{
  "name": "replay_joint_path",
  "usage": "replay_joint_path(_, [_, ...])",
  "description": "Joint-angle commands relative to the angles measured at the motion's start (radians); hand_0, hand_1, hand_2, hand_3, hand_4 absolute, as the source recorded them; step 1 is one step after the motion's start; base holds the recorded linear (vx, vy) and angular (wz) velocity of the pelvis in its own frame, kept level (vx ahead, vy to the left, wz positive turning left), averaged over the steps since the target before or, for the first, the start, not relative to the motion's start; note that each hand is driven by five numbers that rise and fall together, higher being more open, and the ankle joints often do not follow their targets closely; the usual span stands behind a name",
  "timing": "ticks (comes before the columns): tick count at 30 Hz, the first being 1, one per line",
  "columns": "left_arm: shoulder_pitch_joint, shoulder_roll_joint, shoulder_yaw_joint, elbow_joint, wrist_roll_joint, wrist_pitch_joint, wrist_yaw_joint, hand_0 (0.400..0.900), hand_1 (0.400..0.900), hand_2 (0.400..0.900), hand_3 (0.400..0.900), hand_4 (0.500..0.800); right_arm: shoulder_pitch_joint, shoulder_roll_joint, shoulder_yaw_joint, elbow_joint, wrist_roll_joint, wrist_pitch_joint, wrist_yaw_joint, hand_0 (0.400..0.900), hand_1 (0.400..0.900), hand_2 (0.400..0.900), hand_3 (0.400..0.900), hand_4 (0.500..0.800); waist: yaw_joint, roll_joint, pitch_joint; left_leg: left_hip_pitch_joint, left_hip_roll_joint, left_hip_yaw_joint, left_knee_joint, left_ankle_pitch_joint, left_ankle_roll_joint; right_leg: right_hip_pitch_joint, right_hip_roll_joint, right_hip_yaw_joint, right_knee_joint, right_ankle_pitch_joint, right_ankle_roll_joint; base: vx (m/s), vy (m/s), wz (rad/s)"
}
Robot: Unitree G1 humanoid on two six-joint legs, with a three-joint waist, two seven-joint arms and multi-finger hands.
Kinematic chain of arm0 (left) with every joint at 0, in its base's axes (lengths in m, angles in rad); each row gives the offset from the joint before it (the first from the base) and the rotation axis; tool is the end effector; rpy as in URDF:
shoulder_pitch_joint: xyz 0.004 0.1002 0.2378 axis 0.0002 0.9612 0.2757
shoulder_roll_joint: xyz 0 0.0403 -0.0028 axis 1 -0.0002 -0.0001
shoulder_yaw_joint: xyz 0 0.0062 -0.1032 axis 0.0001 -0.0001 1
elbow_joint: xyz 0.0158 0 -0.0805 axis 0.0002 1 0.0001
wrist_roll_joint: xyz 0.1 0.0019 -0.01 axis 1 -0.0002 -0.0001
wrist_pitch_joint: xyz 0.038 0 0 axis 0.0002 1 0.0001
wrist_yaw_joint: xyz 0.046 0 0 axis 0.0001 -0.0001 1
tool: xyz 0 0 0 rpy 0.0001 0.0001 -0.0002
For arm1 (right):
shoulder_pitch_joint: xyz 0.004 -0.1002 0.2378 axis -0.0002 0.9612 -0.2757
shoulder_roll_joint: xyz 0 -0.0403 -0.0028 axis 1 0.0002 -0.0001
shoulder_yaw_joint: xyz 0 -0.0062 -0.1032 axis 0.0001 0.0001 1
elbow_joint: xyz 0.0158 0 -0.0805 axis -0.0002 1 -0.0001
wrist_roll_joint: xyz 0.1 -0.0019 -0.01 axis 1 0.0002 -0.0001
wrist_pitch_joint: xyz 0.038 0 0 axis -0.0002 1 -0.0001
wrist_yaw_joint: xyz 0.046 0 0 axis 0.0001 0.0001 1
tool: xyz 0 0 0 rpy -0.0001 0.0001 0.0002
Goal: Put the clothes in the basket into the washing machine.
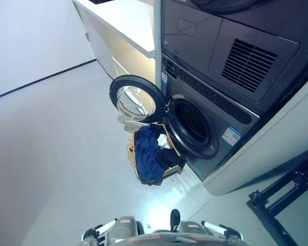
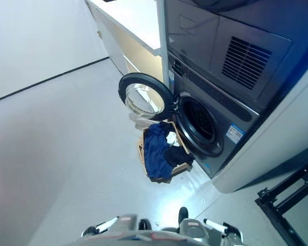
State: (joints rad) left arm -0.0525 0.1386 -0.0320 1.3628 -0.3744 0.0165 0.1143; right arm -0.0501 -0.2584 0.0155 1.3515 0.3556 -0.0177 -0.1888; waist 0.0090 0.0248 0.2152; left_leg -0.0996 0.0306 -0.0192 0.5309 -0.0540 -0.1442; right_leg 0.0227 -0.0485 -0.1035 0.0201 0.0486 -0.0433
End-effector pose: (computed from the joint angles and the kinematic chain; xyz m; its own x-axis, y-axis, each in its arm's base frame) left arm 0.0671 0.1967 -0.1238 0.2041 0.2278 -0.9521 -0.3419 0.9279 0.1487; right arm 0.0698 -0.2405 -0.1135 0.2171 -0.4185 -0.8819 0.3671 0.8721 -0.3235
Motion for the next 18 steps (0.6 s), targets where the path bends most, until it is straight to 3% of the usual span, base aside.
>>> replay_joint_path(1, [0.007,0.021,0.007,-0.004,-0.044,-0.025,0.023,0.900,0.900,0.900,0.900,0.800,-0.034,-0.033,-0.010,-0.041,0.020,-0.030,-0.022,0.900,0.900,0.900,0.900,0.800,-0.009,0.010,0.025,-0.110,-0.058,0.028,-0.079,0.055,0.094,0.081,0.031,-0.012,0.131,-0.241,0.041,0.15,0.008,-0.07])
replay_joint_path(3, [0.010,0.023,0.011,-0.001,-0.048,-0.026,0.026,0.900,0.900,0.900,0.900,0.800,-0.039,-0.035,-0.006,-0.044,0.018,-0.030,-0.024,0.900,0.900,0.900,0.900,0.800,-0.007,0.010,0.027,-0.124,-0.064,0.029,-0.118,0.057,0.092,0.087,0.031,-0.013,0.127,-0.250,0.045,0.15,0.029,-0.09])
replay_joint_path(6, [0.021,0.019,0.021,0.003,-0.067,-0.031,0.032,0.900,0.900,0.900,0.900,0.800,-0.050,-0.036,0.008,-0.044,0.008,-0.031,-0.025,0.900,0.900,0.900,0.900,0.800,0.007,0.022,0.022,-0.137,-0.072,-0.017,-0.387,0.139,0.073,0.140,0.054,-0.001,0.089,-0.267,0.055,0.32,0.117,-0.19])
replay_joint_path(8, [0.027,0.017,0.021,0.003,-0.072,-0.036,0.035,0.900,0.900,0.900,0.900,0.800,-0.055,-0.036,0.012,-0.041,-0.001,-0.034,-0.027,0.900,0.900,0.900,0.900,0.800,0.011,0.024,0.012,-0.117,-0.057,-0.022,-0.544,0.181,0.061,0.167,0.065,0.012,0.060,-0.273,0.060,0.35,0.164,-0.19])
replay_joint_path(11, [0.033,0.019,0.029,0.017,-0.065,-0.034,0.033,0.900,0.900,0.900,0.900,0.800,-0.060,-0.031,0.011,-0.035,-0.002,-0.033,-0.019,0.900,0.900,0.900,0.900,0.800,0.018,0.009,-0.005,-0.106,-0.033,0.007,-0.607,0.202,0.053,0.206,0.056,0.027,0.020,-0.277,0.080,0.35,0.194,-0.25])
replay_joint_path(12, [0.034,0.025,0.027,0.015,-0.059,-0.034,0.036,0.900,0.900,0.900,0.900,0.800,-0.064,-0.022,0.014,-0.033,-0.006,-0.032,-0.018,0.900,0.900,0.900,0.900,0.800,0.025,-0.004,-0.018,-0.101,-0.022,0.024,-0.603,0.221,0.065,0.220,0.038,0.034,0.008,-0.274,0.092,0.65,0.434,-0.55])
replay_joint_path(15, [0.019,0.049,0.021,0.010,-0.052,-0.038,0.037,0.900,0.900,0.900,0.900,0.800,-0.074,-0.003,0.007,-0.030,0.012,-0.039,-0.017,0.900,0.900,0.900,0.900,0.800,0.050,-0.053,-0.037,-0.160,-0.043,0.044,-0.467,0.163,0.103,0.200,-0.017,0.052,0.011,-0.263,0.125,0.40,0.322,-0.43])
replay_joint_path(16, [0.018,0.048,0.021,0.010,-0.052,-0.038,0.037,0.900,0.900,0.900,0.900,0.800,-0.074,-0.004,0.007,-0.030,0.012,-0.039,-0.017,0.900,0.900,0.900,0.900,0.800,0.049,-0.051,-0.041,-0.165,-0.042,0.043,-0.466,0.163,0.102,0.196,-0.015,0.052,0.012,-0.263,0.124,0.36,0.346,-0.19])
replay_joint_path(18, [-0.013,0.072,-0.001,-0.030,-0.042,-0.043,0.030,0.900,0.900,0.900,0.900,0.800,-0.083,0.008,0.016,-0.052,0.029,-0.044,-0.005,0.900,0.900,0.900,0.900,0.800,0.058,-0.085,-0.048,-0.194,-0.062,0.051,-0.379,0.089,0.144,0.148,-0.046,0.062,0.077,-0.236,0.153,0.35,0.347,-0.04])
